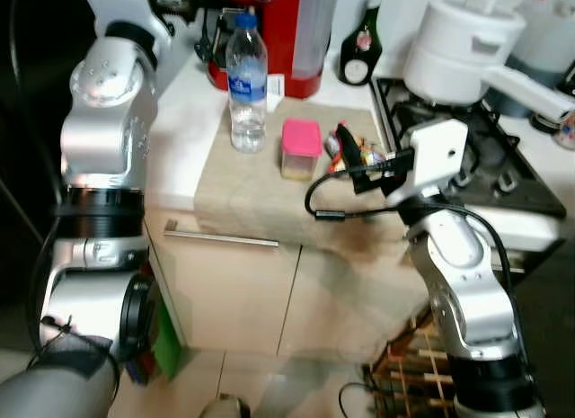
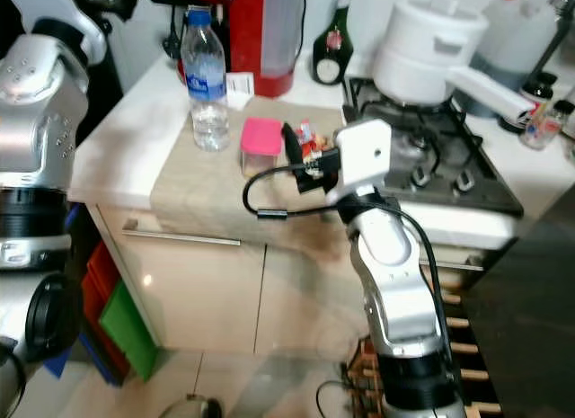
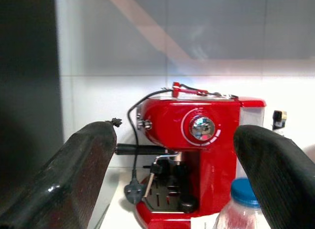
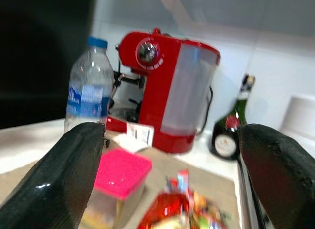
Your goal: Restocking fridge
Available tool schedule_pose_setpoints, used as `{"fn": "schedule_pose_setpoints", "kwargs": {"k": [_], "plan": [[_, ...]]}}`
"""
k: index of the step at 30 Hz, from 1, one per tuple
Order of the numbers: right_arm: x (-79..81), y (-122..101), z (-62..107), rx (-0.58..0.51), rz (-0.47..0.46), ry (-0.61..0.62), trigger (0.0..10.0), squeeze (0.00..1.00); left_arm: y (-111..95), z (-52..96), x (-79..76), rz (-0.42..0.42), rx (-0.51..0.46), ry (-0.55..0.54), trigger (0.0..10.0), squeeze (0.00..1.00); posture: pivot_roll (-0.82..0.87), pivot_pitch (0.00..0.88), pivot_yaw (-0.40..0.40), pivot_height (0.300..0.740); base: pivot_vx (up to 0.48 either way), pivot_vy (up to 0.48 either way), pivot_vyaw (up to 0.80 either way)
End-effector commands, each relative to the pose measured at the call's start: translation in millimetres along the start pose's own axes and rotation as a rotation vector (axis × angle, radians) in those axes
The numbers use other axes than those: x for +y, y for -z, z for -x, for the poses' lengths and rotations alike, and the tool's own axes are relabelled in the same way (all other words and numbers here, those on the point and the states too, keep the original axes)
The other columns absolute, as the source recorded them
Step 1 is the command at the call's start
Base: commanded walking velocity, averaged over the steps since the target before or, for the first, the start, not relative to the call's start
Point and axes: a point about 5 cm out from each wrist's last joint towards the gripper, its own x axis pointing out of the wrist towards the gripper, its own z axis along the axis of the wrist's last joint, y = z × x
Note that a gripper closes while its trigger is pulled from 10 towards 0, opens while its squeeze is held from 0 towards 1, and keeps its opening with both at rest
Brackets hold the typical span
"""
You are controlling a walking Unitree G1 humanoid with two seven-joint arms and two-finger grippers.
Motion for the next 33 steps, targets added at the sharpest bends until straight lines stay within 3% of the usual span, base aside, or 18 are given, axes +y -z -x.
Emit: {"fn": "schedule_pose_setpoints", "kwargs": {"k": [1,5,12,15,21,25,31,33], "plan": [[-2.5,-1.2,4.9,0.007,0.010,0.030,10.0,0.28,-5.6,-7.5,-4.3,-0.003,-0.025,0.029,10.0,0.00,-0.07,0.000,0.031,0.740,0.000,0.000,0.00],[-5.8,0.8,16.4,0.026,0.014,0.076,10.0,0.28,-17.1,-16.0,-7.2,-0.035,-0.080,0.053,10.0,0.00,-0.11,0.000,0.048,0.740,0.000,0.000,0.00],[-11.7,0.0,37.0,0.060,0.035,0.101,10.0,0.29,-24.0,-27.3,-9.4,-0.023,-0.090,0.057,10.0,0.00,-0.16,0.000,0.048,0.740,0.000,0.000,0.00],[-12.4,-1.7,42.2,0.086,0.054,0.109,10.0,0.29,1.1,-29.6,-10.7,0.010,0.013,0.036,10.0,0.00,-0.20,0.000,0.052,0.740,0.000,0.000,0.00],[-15.8,-4.3,53.2,0.112,0.066,0.117,10.0,0.29,14.8,-27.6,-11.1,-0.014,0.063,0.017,10.0,0.00,-0.23,0.000,0.053,0.740,0.000,0.000,0.00],[-14.3,-6.5,62.0,0.134,0.076,0.124,10.0,0.29,26.4,-24.4,-7.4,0.035,0.096,-0.010,10.0,0.00,-0.26,0.000,0.066,0.740,0.000,0.000,0.00],[-17.9,-8.2,63.8,0.141,0.093,0.168,10.0,0.29,23.1,-20.7,-1.0,0.022,0.005,0.017,10.0,0.00,-0.25,0.000,0.076,0.740,0.000,0.000,0.00],[-22.1,-6.6,65.3,0.142,0.104,0.197,10.0,0.29,20.5,-15.0,1.7,0.070,-0.063,0.063,10.0,0.00,-0.20,0.000,0.068,0.740,0.000,0.000,0.00]]}}
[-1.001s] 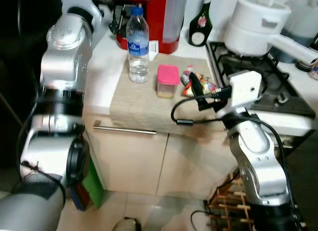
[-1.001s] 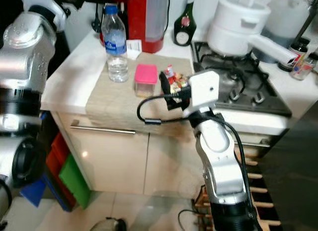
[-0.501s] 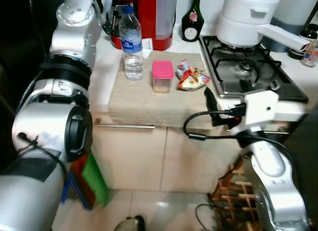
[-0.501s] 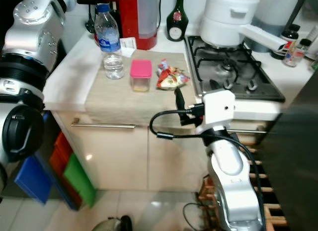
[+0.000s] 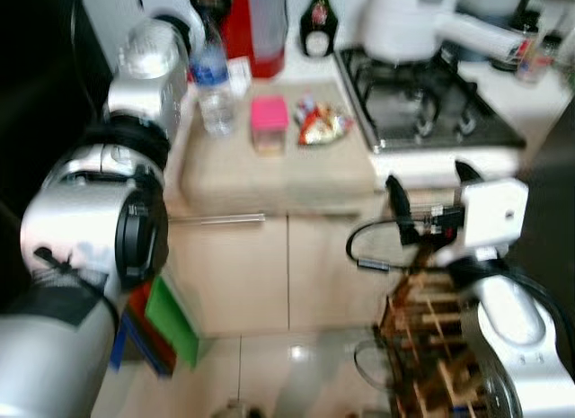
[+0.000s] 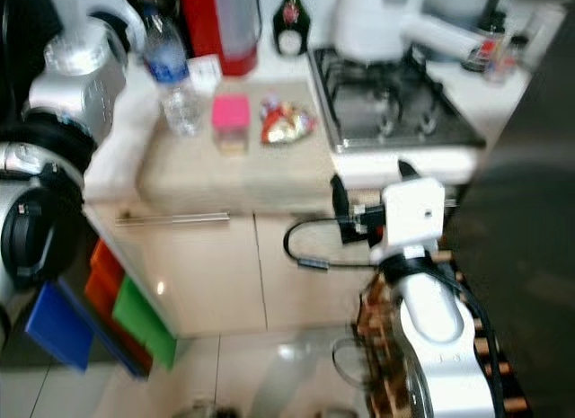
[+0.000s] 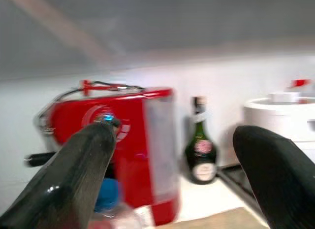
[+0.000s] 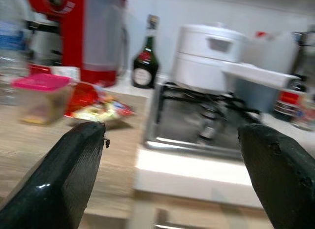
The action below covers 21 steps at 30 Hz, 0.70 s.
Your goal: Restocking fridge
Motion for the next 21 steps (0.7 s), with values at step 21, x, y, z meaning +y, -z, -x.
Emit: {"fn": "schedule_pose_setpoints", "kwargs": {"k": [21], "plan": [[8.7,34.2,-21.9,0.093,-0.207,-0.092,10.0,0.32,73.9,224.8,-63.3,0.002,0.390,0.075,10.0,0.00,0.06,0.000,-0.069,0.740,0.000,0.000,0.00]]}}
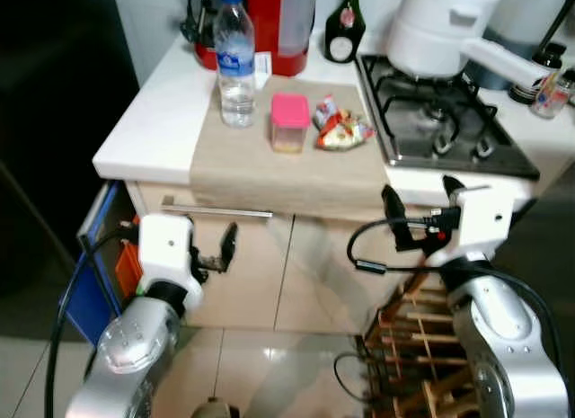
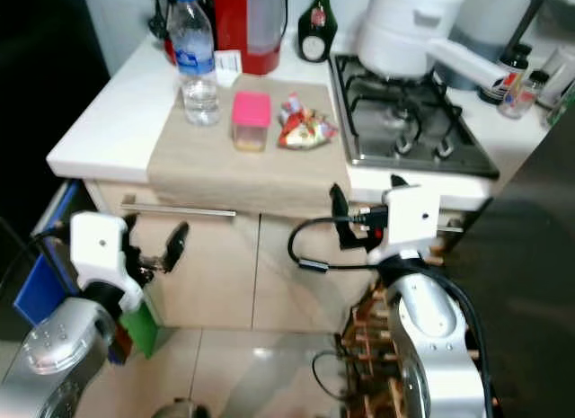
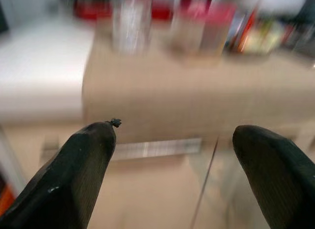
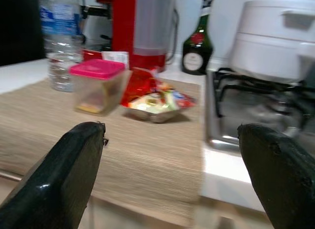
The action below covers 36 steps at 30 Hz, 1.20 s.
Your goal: Restocking fridge
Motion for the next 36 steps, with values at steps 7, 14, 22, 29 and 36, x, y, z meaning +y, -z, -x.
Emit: {"fn": "schedule_pose_setpoints", "kwargs": {"k": [7,14,22,29,36], "plan": [[-10.9,2.3,-15.9,-0.032,-0.013,0.082,10.0,0.31,-34.1,-28.1,13.9,-0.089,-0.082,-0.016,10.0,0.00,0.06,0.000,-0.025,0.740,0.000,0.000,0.29],[-6.8,1.2,-23.7,-0.071,-0.002,0.082,10.0,0.31,-48.4,-42.5,12.7,-0.088,-0.121,0.010,10.0,0.00,0.04,0.000,0.017,0.740,0.000,0.000,0.00],[-9.9,6.0,-25.6,-0.049,0.052,0.105,10.0,0.32,-32.5,-52.4,21.8,0.002,-0.087,-0.063,10.0,0.00,0.04,0.000,0.016,0.740,0.229,0.030,0.00],[-14.3,11.5,-25.0,-0.021,0.090,0.123,10.0,0.33,-38.0,-54.8,22.3,0.021,-0.138,-0.072,10.0,0.00,0.03,0.000,0.014,0.740,0.437,0.000,0.00],[-12.6,3.3,-29.9,-0.064,0.097,0.108,10.0,0.33,-65.0,-49.7,24.4,0.003,-0.294,-0.137,10.0,0.00,0.04,0.000,-0.001,0.740,0.439,0.000,0.00]]}}
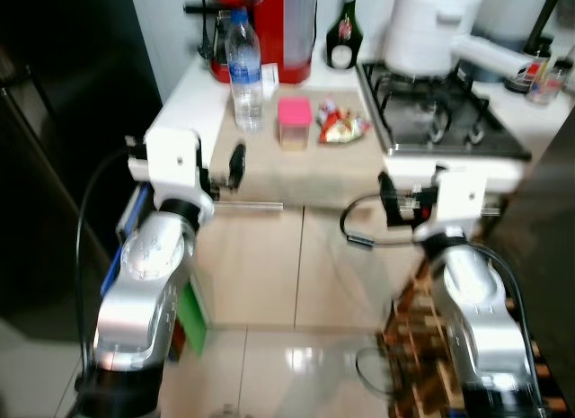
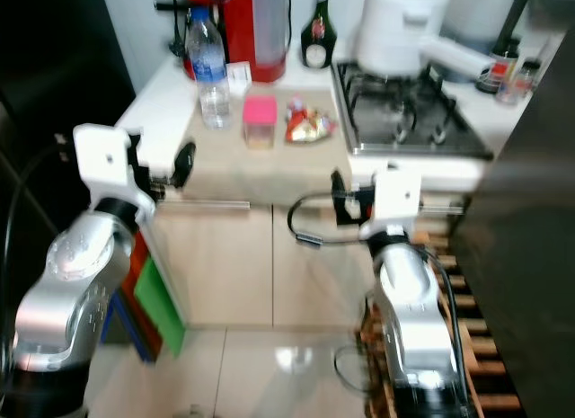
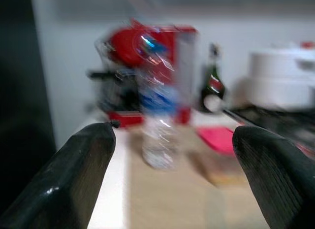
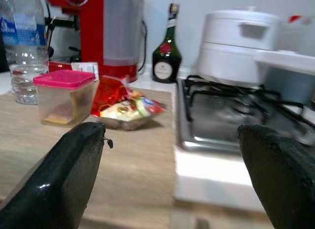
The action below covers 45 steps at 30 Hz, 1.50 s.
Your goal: Restocking fridge
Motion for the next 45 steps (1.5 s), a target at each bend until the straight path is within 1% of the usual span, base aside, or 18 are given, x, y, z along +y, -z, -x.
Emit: {"fn": "schedule_pose_setpoints", "kwargs": {"k": [1,7,9,14,17,18,19,22,26,27,28,29,31,33,37,39,41,45], "plan": [[6.9,-8.8,-5.9,-0.042,0.002,-0.028,10.0,0.33,-5.2,-1.4,3.7,-0.011,-0.028,-0.035,10.0,0.00,0.04,0.000,-0.001,0.740,0.439,0.000,0.00],[8.7,-12.5,-9.5,-0.057,-0.003,-0.040,10.0,0.33,-8.7,-2.6,6.5,-0.008,-0.050,-0.056,10.0,0.00,0.05,0.000,-0.007,0.740,0.439,0.000,0.00],[9.0,-15.5,-10.2,-0.071,-0.005,-0.040,10.0,0.33,-13.9,-5.3,-0.1,-0.019,-0.068,0.010,10.0,0.00,0.04,0.000,-0.007,0.740,0.442,0.000,0.00],[9.1,-20.9,-10.1,-0.102,0.007,-0.033,10.0,0.33,-31.8,-13.8,-3.0,-0.047,-0.136,0.048,10.0,0.00,0.04,0.000,-0.006,0.740,0.449,0.000,0.00],[8.6,-25.8,-11.5,-0.121,0.002,-0.030,10.0,0.33,-49.9,-23.8,2.8,-0.064,-0.196,0.033,10.0,0.00,0.04,0.000,-0.004,0.740,0.450,0.000,0.00],[8.2,-27.1,-12.3,-0.125,0.001,-0.028,10.0,0.33,-59.7,-29.2,7.1,-0.119,-0.227,-0.007,10.0,0.00,0.04,0.000,-0.008,0.740,0.446,0.000,0.00],[8.2,-27.1,-12.3,-0.125,0.001,-0.028,10.0,0.33,-59.7,-29.2,7.1,-0.119,-0.227,-0.007,10.0,0.00,0.04,0.000,-0.008,0.740,0.446,0.000,0.00],[7.7,-27.4,-14.5,-0.124,-0.002,-0.026,10.0,0.33,-88.6,-49.9,13.8,-0.186,-0.296,-0.048,10.0,0.00,0.04,0.000,-0.014,0.740,0.110,0.000,0.00],[9.1,-26.5,-15.8,-0.121,-0.004,-0.032,10.0,0.33,-104.7,-70.7,20.7,-0.139,-0.292,-0.013,10.0,0.00,0.03,0.000,-0.011,0.740,0.000,0.000,0.00],[9.1,-26.5,-15.8,-0.121,-0.004,-0.032,10.0,0.33,-104.7,-70.7,20.7,-0.139,-0.292,-0.013,10.0,0.00,0.03,0.000,-0.011,0.740,0.000,0.000,0.00],[10.5,-26.6,-16.0,-0.121,-0.008,-0.033,10.0,0.33,-102.0,-86.5,34.0,-0.121,-0.223,-0.033,10.0,0.00,0.02,0.000,0.001,0.740,0.000,0.000,0.00],[10.5,-26.6,-16.0,-0.121,-0.008,-0.033,10.0,0.33,-102.0,-86.5,34.0,-0.121,-0.223,-0.033,10.0,0.00,0.02,0.000,0.001,0.740,0.000,0.000,0.00],[10.7,-26.5,-15.1,-0.120,-0.012,-0.028,10.0,0.33,-94.1,-97.4,47.4,-0.094,-0.142,-0.067,10.0,0.00,0.00,0.000,0.015,0.740,0.000,0.000,0.00],[8.3,-24.9,-12.6,-0.113,-0.016,-0.010,10.0,0.33,-87.3,-106.8,57.3,-0.029,-0.090,-0.098,10.0,0.00,-0.01,0.000,0.023,0.740,0.000,0.000,0.00],[7.1,-24.1,-10.4,-0.107,-0.019,0.003,10.0,0.33,-83.0,-115.1,61.2,-0.015,-0.056,-0.104,10.0,0.00,-0.01,0.000,0.026,0.740,0.000,0.000,0.00],[7.6,-23.7,-9.6,-0.105,-0.018,0.003,10.0,0.33,-79.1,-122.0,62.9,0.038,-0.029,-0.087,10.0,0.00,-0.03,0.000,0.044,0.740,0.000,0.000,0.00],[7.5,-23.5,-9.2,-0.105,-0.016,0.005,10.0,0.33,-78.2,-125.0,63.5,0.049,-0.021,-0.079,10.0,0.00,-0.03,0.000,0.046,0.740,0.000,0.000,0.00],[5.9,-22.8,-6.7,-0.101,-0.013,0.017,10.0,0.33,-84.4,-134.1,62.5,0.066,-0.053,-0.053,10.0,0.00,-0.04,0.000,0.056,0.740,0.000,0.000,0.00]]}}
